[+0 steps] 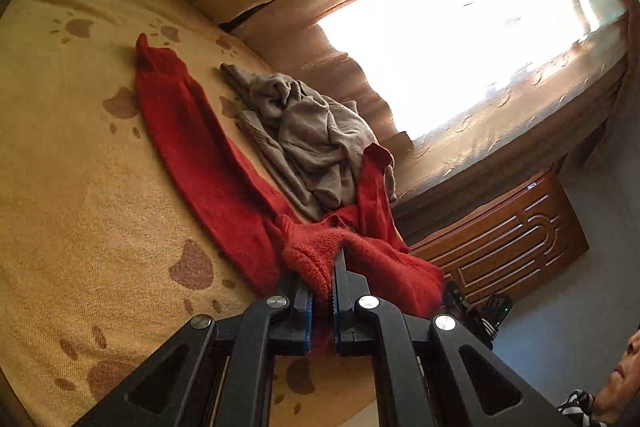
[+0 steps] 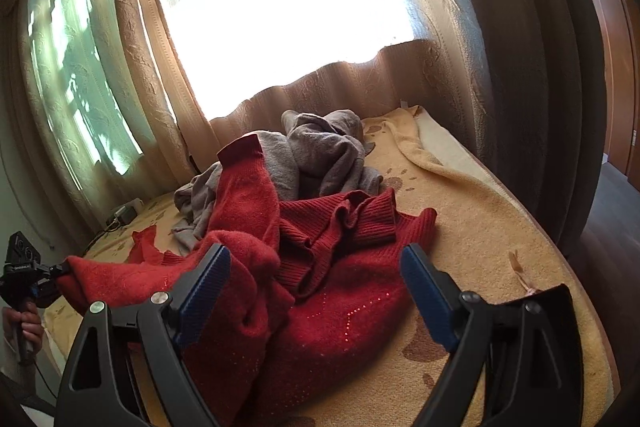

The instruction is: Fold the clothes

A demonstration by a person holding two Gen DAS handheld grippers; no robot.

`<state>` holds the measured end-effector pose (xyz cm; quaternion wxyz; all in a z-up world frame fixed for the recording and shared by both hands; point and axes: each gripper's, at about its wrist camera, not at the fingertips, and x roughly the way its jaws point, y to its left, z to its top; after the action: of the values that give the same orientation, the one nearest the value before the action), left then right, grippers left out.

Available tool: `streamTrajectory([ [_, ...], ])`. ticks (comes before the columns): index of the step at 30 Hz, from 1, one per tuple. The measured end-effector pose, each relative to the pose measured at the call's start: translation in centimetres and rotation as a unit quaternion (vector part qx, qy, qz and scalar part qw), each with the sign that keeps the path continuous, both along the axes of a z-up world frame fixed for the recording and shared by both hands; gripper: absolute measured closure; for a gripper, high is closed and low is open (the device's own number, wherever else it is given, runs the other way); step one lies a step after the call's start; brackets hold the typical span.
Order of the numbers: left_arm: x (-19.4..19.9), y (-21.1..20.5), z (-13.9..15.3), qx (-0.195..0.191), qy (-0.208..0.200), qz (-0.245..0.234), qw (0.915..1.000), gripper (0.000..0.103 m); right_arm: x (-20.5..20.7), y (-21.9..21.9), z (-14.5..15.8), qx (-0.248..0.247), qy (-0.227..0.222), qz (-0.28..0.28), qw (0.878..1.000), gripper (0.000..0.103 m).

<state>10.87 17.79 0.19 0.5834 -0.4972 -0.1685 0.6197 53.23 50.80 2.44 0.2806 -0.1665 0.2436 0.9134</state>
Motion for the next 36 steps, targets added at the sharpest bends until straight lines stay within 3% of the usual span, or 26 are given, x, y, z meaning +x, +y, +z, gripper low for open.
streamTrajectory([
  [3,0.5,-1.8,-1.7,-0.011,-0.006,0.001,0.9999,0.096,-2.7,0.5,0.6,-0.02,-0.011,0.067,0.997,0.014],
  [8,0.0,-4.0,-3.0,-0.006,-0.025,0.023,0.9994,0.096,-7.9,3.0,-1.0,-0.078,-0.056,0.089,0.991,0.015],
  [10,0.0,-4.3,-2.9,-0.006,-0.022,0.026,0.9994,0.096,-10.0,2.6,-2.2,-0.108,-0.069,0.136,0.982,0.025],
  [11,0.0,-4.3,-2.8,-0.007,-0.017,0.025,0.9995,0.096,-10.9,1.5,-2.5,-0.112,-0.072,0.177,0.975,0.026],
  [14,0.0,-3.9,-2.5,-0.013,-0.003,0.014,0.9998,0.096,-12.6,-3.8,-2.2,-0.058,-0.117,0.285,0.95,0.026],
  [17,-0.2,-3.3,-2.8,-0.017,-0.003,0.005,0.9998,0.096,-12.7,-7.3,-1.5,0.012,-0.173,0.309,0.935,0.025],
  [21,-0.2,-2.9,-3.3,-0.017,-0.008,-0.005,0.9998,0.096,-11.1,-5.8,1.0,0.046,-0.184,0.212,0.959,0.025],
  [23,-0.2,-2.8,-3.5,-0.016,-0.011,-0.007,0.9998,0.096,-10.3,-4.5,2.7,0.047,-0.154,0.189,0.969,0.025],
  [25,-0.3,-2.8,-3.6,-0.015,-0.012,-0.008,0.9998,0.096,-10.6,-3.5,4.1,0.034,-0.124,0.198,0.972,0.025],
  [28,-0.2,-2.9,-3.7,-0.012,-0.012,-0.008,0.9998,0.096,-13.8,-2.6,4.2,0.005,-0.113,0.261,0.959,0.025],
  [32,0.0,-3.2,-3.5,-0.008,-0.01,-0.01,0.9999,0.096,-18.7,0.2,-0.7,-0.09,-0.161,0.29,0.939,0.031],
  [34,0.0,-3.2,-3.5,-0.005,-0.008,-0.01,0.9999,0.096,-19.2,1.6,-3.7,-0.153,-0.175,0.29,0.928,0.045],
  [36,0.0,-3.2,-3.6,-0.004,-0.01,-0.011,0.9999,0.096,-18.8,2.4,-5.8,-0.191,-0.182,0.283,0.922,0.048],
])
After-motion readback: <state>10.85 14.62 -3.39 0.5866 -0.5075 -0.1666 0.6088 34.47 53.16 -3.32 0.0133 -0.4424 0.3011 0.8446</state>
